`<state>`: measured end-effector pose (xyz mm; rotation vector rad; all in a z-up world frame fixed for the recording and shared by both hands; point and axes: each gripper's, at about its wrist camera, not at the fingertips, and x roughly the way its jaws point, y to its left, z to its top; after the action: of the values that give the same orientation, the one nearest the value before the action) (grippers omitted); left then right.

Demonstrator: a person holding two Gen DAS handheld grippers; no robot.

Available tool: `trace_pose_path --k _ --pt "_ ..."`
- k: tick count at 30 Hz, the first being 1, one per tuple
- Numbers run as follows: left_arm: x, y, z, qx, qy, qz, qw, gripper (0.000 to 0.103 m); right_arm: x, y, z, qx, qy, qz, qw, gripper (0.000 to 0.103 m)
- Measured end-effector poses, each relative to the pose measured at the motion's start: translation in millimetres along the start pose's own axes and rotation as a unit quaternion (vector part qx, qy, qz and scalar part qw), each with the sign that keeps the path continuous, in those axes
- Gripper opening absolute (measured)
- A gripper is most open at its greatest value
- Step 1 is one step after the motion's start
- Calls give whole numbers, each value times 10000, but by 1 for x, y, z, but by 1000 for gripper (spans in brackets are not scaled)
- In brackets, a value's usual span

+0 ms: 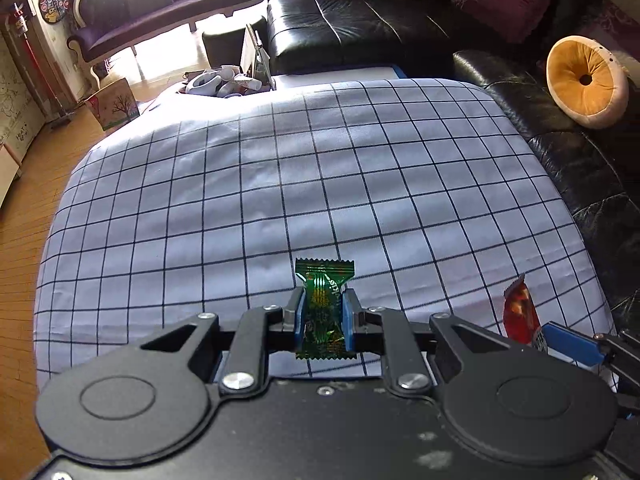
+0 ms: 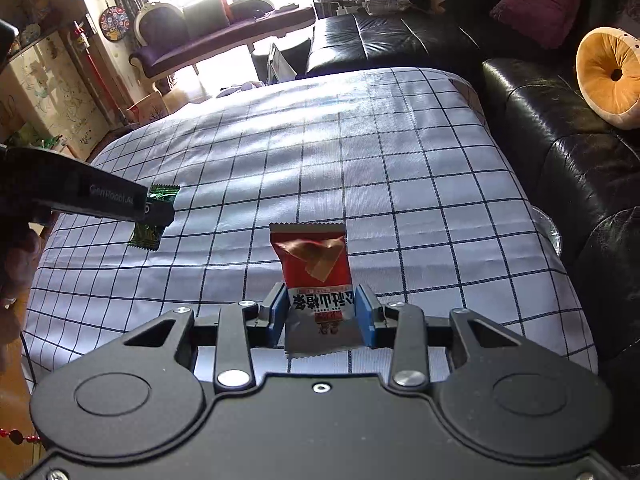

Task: Organize snacks
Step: 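Carry the green candy and red packet over the gold tray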

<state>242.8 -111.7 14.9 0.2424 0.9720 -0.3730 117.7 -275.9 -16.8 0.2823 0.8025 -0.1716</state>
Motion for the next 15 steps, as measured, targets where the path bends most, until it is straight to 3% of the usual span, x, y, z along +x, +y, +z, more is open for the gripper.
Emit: trace_pose_path --k 15 --pt "-99 20 -94 54 -257 32 9997 18 -78 26 -28 -88 -427 144 9989 46"
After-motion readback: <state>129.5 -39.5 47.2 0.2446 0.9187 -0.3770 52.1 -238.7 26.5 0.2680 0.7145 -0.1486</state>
